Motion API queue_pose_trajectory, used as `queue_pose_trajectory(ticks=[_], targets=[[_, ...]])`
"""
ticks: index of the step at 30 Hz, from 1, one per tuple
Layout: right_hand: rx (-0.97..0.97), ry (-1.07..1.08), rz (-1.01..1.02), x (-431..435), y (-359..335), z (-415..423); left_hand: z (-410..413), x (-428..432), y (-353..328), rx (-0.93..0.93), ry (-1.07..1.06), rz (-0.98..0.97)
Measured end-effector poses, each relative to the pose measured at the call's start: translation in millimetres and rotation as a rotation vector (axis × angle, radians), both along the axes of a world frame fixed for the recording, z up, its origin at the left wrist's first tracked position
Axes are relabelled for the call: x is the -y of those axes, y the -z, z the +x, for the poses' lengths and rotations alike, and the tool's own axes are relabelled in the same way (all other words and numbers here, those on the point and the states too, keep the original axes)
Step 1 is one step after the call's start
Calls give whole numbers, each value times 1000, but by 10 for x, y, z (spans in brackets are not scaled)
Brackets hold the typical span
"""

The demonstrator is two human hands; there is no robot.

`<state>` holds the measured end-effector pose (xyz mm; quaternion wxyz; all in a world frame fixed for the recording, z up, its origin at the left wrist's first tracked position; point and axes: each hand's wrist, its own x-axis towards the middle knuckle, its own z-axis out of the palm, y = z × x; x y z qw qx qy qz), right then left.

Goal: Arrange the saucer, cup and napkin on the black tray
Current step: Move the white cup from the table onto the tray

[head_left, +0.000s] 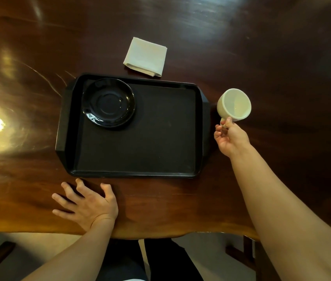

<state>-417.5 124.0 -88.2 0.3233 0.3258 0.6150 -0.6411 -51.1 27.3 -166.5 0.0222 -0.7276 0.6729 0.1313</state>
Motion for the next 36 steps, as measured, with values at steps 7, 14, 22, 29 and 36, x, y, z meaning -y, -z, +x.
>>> queue_pose_trajectory(ticks=[7,14,22,29,36], targets=[[-18,1,-15,34,-171,35,8,8,-4,-4,7,-2],[-58,-95,-85,161,-330,165,-3,14,-16,-16,-3,-1],[-100,-294,-118,439,-468,490,-2,16,-8,-19,-5,-5],[-96,-401,-90,643,-430,789,10,18,-17,-22,-2,-1],[-74,-450,-68,722,-337,937,11,12,-21,-7,1,0]])
